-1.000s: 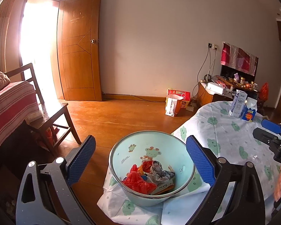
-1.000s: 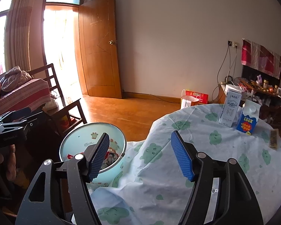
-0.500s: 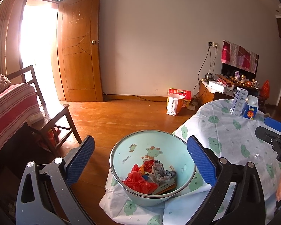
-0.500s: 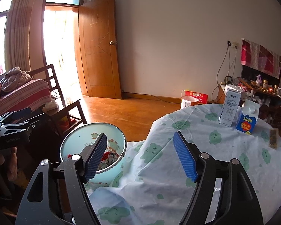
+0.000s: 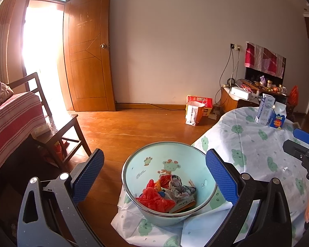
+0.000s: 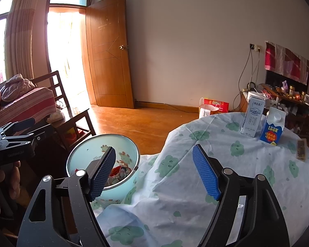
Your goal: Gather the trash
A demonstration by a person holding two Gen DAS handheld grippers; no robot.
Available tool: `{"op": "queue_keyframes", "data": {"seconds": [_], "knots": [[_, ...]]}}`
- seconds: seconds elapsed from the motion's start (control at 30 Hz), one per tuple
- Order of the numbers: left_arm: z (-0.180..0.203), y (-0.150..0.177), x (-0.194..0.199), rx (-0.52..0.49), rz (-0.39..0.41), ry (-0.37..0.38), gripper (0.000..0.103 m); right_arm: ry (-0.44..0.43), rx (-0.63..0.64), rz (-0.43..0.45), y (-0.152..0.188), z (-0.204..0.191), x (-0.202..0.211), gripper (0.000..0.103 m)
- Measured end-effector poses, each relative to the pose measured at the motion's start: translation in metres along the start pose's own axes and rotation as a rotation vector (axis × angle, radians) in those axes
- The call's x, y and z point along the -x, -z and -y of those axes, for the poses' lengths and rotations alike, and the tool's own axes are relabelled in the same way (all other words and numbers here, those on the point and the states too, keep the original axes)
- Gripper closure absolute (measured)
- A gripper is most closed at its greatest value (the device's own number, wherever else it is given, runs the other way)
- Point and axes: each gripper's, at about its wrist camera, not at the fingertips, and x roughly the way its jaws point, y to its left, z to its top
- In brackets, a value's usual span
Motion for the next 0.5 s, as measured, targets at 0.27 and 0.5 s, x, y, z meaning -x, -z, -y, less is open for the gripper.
{"op": "queue_keyframes", "data": {"seconds": [0.27,0.5], "knots": [[0.0039,0.0014,-0.0029,-0.010,-0.007,-0.014,0.006,0.002,0.003,-0.006,0.0031,-0.0030,-0.0014,0.025],[0.0087,0.0023,-0.0034,-0.024,-0.006,-0.021,0.006,0.004,0.000,-0.001,0.0053,-0.0038,-0.0010,0.023]]}}
